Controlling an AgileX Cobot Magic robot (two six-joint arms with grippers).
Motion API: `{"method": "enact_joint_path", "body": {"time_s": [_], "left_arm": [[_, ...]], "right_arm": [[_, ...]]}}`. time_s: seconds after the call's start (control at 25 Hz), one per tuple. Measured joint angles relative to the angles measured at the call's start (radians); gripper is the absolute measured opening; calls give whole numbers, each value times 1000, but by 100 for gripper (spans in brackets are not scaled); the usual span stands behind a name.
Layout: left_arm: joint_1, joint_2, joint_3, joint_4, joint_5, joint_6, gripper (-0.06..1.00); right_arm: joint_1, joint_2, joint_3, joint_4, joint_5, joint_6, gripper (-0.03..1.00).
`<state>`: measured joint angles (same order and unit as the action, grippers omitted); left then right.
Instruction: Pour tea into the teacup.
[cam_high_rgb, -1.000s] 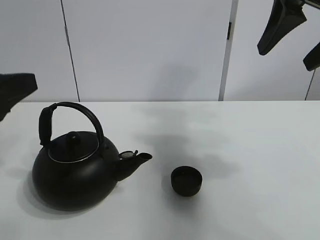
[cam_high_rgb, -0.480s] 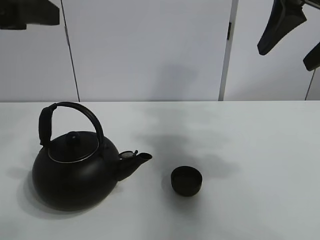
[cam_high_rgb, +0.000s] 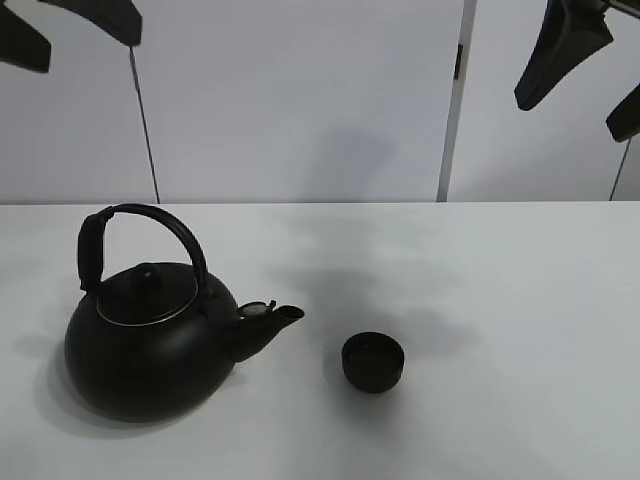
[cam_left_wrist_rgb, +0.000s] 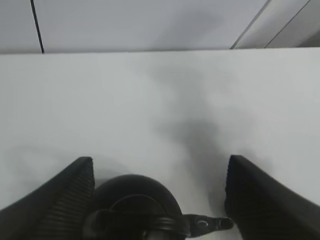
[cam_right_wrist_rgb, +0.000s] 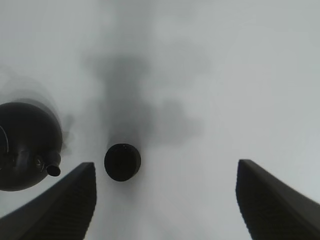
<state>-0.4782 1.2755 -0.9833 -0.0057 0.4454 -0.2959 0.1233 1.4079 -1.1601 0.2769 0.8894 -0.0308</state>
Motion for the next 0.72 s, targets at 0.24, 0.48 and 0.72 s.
{"method": "enact_joint_path", "body": {"time_s": [0.24, 0.48, 0.72], "left_arm": [[0, 161, -111, -138, 135, -4, 55], [0, 224, -166, -216, 185, -4, 55], [0, 224, -171, -218, 188, -4, 55]], "right_arm": [[0, 0, 0, 0, 0, 0, 54], [0, 0, 0, 0, 0, 0, 54], [0, 0, 0, 0, 0, 0, 54]]}}
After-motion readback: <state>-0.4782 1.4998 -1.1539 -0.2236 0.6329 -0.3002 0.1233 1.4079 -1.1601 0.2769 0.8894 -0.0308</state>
